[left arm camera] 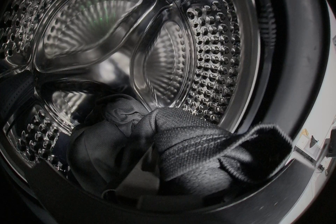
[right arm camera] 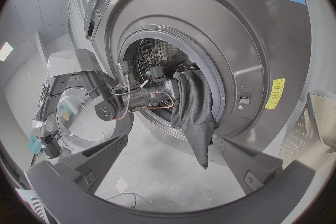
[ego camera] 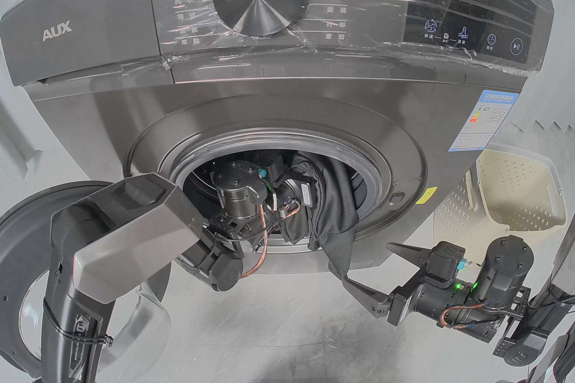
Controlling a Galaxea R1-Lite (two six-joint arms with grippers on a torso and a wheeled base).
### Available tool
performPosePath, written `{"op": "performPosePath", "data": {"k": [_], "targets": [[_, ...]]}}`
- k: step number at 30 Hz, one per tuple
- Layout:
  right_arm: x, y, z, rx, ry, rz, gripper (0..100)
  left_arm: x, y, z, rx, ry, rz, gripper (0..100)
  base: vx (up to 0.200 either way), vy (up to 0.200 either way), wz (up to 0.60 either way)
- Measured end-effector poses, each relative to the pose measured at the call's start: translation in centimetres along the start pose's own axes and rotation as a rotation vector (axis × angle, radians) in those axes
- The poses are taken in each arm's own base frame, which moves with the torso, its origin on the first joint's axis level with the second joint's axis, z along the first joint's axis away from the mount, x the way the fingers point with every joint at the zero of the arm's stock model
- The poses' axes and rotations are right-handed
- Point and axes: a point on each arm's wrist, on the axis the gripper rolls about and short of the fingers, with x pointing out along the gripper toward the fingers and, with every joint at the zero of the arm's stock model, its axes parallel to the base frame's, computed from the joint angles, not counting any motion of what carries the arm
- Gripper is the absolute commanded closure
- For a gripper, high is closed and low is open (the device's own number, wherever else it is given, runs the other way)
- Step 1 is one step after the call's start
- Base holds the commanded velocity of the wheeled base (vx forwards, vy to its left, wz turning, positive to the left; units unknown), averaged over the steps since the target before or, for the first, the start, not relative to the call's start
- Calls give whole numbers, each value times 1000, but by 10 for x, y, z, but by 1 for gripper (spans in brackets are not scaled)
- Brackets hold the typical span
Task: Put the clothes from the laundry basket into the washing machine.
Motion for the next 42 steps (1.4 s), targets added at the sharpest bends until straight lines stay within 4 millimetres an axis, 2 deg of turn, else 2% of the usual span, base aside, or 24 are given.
{"op": "performPosePath", "data": {"k": [14, 26, 27, 34, 42], "targets": [[1, 0, -2, 1, 9, -1, 0, 55, 28, 13, 4, -92, 121, 100, 0, 0, 0], [2, -1, -4, 1, 19, -2, 0, 85, 45, 39, -36, -176, 248, 100, 0, 0, 0], [2, -1, -4, 0, 20, -2, 0, 86, 47, 40, -38, -182, 255, 0, 0, 0, 0], [3, -1, -5, 0, 21, -3, 0, 85, 52, 29, -92, -139, 269, 0, 0, 0, 0], [2, -1, -5, 0, 21, -3, 0, 67, 51, 1, -179, 69, 297, 0, 0, 0, 0]]}}
